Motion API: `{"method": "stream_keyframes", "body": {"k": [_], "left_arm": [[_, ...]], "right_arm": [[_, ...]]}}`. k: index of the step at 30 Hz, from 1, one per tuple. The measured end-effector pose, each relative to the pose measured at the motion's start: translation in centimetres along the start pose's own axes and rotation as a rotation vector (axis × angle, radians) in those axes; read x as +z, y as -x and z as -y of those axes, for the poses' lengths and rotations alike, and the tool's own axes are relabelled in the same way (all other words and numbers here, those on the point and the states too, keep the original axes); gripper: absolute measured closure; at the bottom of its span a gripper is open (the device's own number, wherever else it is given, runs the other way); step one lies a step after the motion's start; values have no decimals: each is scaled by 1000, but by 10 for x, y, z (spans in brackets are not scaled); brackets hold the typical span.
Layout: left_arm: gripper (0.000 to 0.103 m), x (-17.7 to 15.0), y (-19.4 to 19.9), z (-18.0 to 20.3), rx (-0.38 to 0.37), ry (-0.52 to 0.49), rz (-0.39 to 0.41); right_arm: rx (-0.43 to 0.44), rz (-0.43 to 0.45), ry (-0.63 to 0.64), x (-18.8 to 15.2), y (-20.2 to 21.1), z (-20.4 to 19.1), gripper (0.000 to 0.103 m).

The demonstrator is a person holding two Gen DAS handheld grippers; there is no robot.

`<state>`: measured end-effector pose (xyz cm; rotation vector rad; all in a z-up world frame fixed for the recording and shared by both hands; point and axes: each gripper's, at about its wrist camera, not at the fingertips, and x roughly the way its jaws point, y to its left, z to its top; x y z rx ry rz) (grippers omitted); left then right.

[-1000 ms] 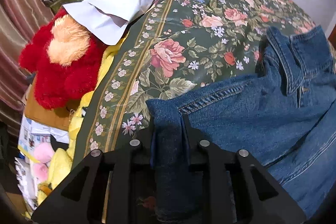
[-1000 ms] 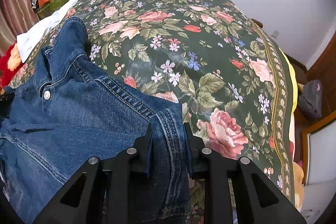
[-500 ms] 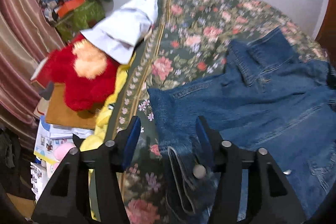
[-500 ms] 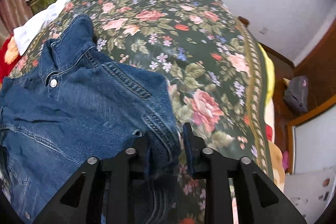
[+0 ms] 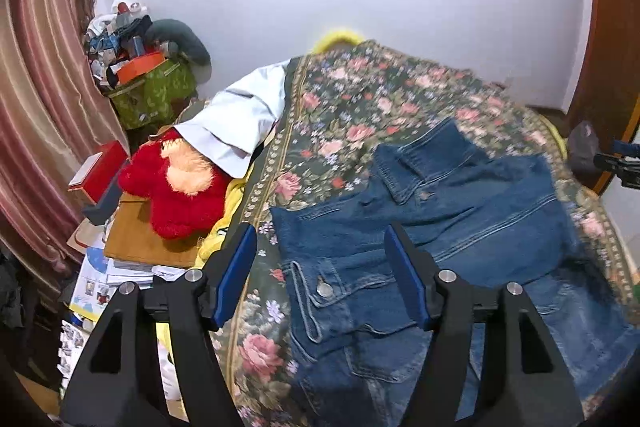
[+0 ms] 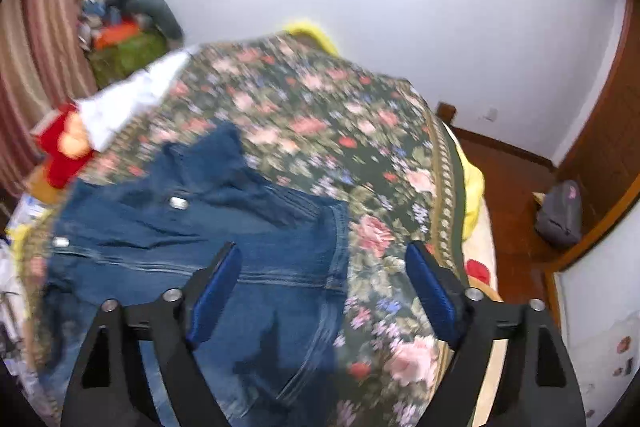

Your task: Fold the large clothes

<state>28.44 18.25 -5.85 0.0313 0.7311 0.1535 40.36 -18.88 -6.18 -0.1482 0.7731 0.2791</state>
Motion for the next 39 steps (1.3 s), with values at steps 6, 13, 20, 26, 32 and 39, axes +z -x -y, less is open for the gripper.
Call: {"method": "stream_keyframes", "body": {"k": [6,13,20,26,32,39], "left_arm": [[18,-22,39,-1,-26,37,23],[15,-69,56,-22,-52,112,-35],[14,-136,33,-50,-97,223,-221],[15,-201,3,-55,-136,339,-391],[15,-242,-14,-49,-198,434,-477],[17,-268,-31,-39,-268,515,-541]], "right_arm": [[85,40,-11,-26,70,-3,5],[130,25,-38,-71,107,3,2],[154,-100,-121,-131,94,16,2],[212,-241,-232,-175,63,22,4],[326,-348,-290,-204,47,12,21],[413,-321,-320,-215,46,-1,49]]}}
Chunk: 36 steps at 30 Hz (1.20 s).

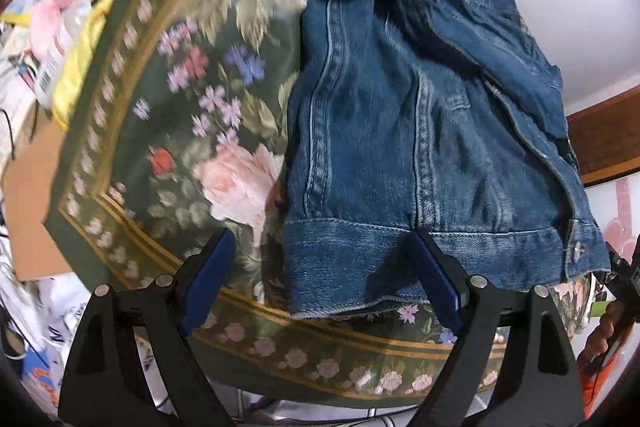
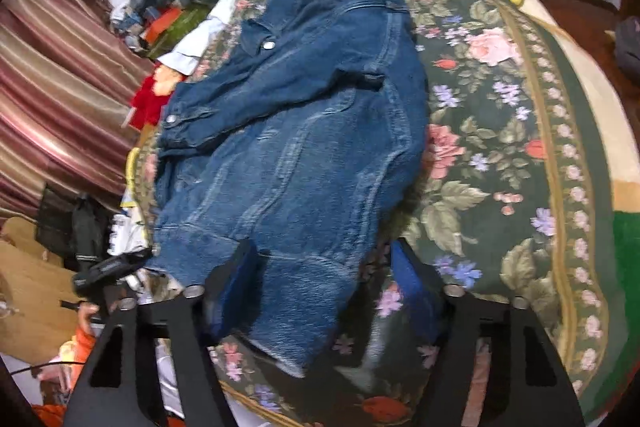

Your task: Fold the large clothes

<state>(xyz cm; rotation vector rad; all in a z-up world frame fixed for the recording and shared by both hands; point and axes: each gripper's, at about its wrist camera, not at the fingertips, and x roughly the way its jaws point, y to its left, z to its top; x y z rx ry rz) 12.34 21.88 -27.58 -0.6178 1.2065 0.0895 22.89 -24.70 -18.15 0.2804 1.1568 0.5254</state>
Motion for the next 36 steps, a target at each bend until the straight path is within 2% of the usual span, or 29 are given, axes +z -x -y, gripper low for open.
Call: {"method": "stream_keyframes", "body": {"k": [1,3,4,5,6,7,8,9,10,14,17,24,31,36], "left_arm": [[19,0,-2,0,-3,5,-2],[32,1,-6,2,-22,8,-5],[36,1,-7,4,-31,2,-1],[47,0,-7,6,-42,-3,1],[53,1,-8,9,-58,-6,-1],[54,2,-8,13,-45,-12,7],[62,3,-9,20,-38,-25,14],[77,3,-5,25,-24,-44,27],[81,4,-3,29,-6,-56,37],[85,16,21,47,-57,-93,118],[86,29,46,71,-51,-168,204],[86,84,98,118,-101,-247,397],[87,153,122,118,-92,-186,530],[87,201,113,103,-79,-71,559]], "right_arm": [[11,-1,-1,1,0,-1,53],[25,-9,7,4,-5,-5,65],[16,-1,20,7,-6,-8,67],[10,7,37,9,-6,-11,72],[10,22,66,11,-6,-17,76],[9,31,79,11,-5,-20,77],[6,43,100,14,-4,-24,79],[12,59,109,18,-2,-28,81],[18,67,112,21,-1,-29,81],[32,137,146,41,10,-40,82],[30,173,188,55,14,-49,83],[-13,293,241,93,23,-65,83],[-50,398,181,162,20,-55,84],[-76,417,132,211,3,-41,84]]}}
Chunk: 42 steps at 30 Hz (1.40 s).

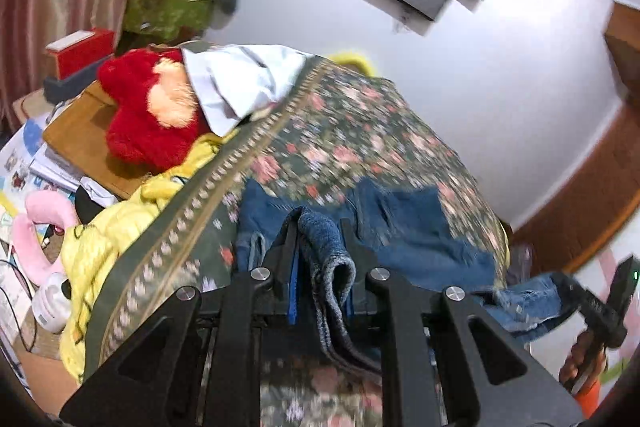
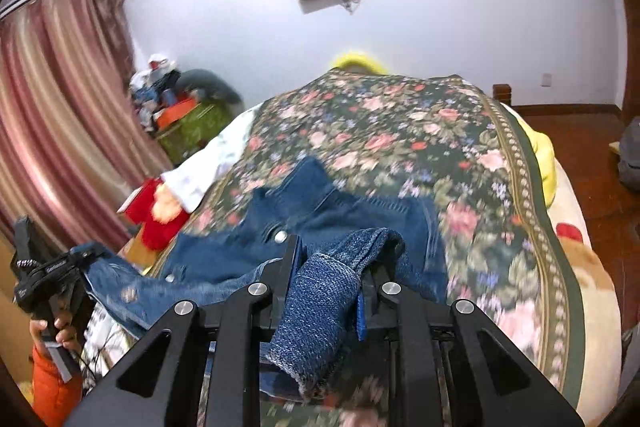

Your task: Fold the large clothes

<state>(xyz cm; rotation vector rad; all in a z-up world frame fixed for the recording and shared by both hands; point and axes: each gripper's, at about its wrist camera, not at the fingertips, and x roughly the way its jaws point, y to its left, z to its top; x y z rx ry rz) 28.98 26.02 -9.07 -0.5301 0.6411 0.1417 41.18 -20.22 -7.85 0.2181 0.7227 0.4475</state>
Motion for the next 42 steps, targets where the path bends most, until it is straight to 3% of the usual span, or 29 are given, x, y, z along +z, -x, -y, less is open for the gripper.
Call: {"method": "stream_keyframes", "body": {"k": [6,13,23,29,33,36,37,39,40,42], "left_arm": [[87,18,-60,-6,106,16,-24],[87,24,-116,-16,156,12,-90],[82,10,-196,-31,280,-61,-221],[80,1,-213,-38,319,-103,-269],[79,-2,-217,-25,375,-219,-301],[75,-1,-208,-14,391,-307,-309],[73,0,-205,-11,400,-330,-308],[42,6,-186,-1,433,-380,-275],[36,10,-175,3,444,-397,-242],[33,20,-145,11,414,-411,-159]], "right_arm": [[-38,19,-24,22,-50,1,85],[-86,-81,-18,35,-124,17,85],[-121,-251,26,12,-191,46,84],[-47,-323,58,10,-187,57,83],[-4,-340,7,16,-172,68,83],[-92,-296,24,26,-149,71,82],[-201,-256,49,32,-135,73,82],[-285,-212,78,39,-113,75,82],[-273,-205,83,42,-105,75,82],[-226,-200,82,44,-87,73,82]]}}
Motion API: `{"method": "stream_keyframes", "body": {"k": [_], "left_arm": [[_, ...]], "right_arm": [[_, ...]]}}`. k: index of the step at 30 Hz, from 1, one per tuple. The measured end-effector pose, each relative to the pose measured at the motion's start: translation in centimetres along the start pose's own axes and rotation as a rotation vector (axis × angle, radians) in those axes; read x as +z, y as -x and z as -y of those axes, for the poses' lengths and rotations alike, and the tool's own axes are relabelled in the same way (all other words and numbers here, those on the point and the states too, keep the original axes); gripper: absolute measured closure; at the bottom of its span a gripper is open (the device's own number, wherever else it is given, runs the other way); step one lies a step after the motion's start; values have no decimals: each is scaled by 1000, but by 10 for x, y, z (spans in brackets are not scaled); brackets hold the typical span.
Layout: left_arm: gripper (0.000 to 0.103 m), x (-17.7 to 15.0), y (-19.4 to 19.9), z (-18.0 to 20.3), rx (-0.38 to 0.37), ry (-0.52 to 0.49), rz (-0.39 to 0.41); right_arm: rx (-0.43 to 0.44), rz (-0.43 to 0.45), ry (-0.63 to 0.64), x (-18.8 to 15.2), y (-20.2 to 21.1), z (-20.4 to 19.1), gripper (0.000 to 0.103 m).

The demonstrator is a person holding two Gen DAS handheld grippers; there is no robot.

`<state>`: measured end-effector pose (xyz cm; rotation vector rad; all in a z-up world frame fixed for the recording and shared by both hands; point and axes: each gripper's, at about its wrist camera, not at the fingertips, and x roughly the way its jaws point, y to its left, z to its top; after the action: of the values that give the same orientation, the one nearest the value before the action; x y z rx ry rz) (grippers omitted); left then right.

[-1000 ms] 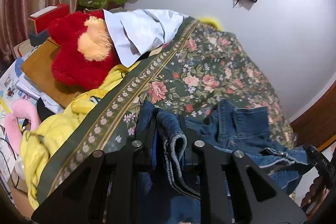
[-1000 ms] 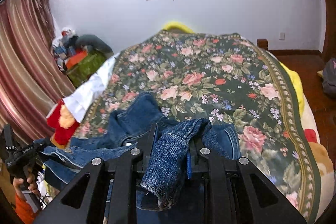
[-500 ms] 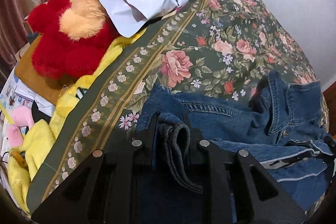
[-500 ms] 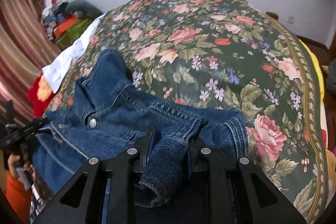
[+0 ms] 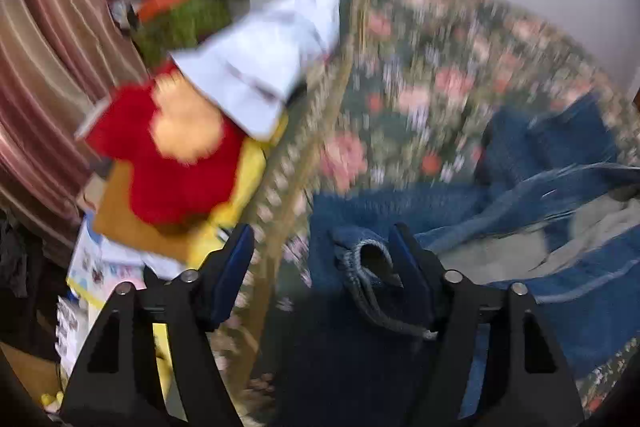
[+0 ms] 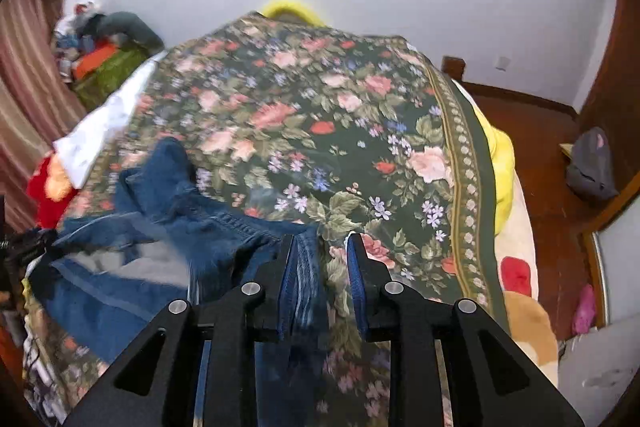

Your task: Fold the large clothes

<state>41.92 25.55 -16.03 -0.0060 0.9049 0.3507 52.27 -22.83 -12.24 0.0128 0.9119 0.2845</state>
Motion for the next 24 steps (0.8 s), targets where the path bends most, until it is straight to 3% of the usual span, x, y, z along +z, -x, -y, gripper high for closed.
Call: {"method": "stream_keyframes", "body": {"k": [5,11,19,24], "left_arm": [[29,2,48,-16,-68,48,60],[28,-21,66,5,-130,-26,37],[28,-58,42,59,-221,-111,-57],[28,-68,15,93,-236,-174,-104]], "right_arm": [[32,45,111,-17,39,-28,82],[94,27,214,-49,46,-73,82],[166,-93,263,-86,5,-113,82],[138,-171,318,-98,-33,-129,82]]}}
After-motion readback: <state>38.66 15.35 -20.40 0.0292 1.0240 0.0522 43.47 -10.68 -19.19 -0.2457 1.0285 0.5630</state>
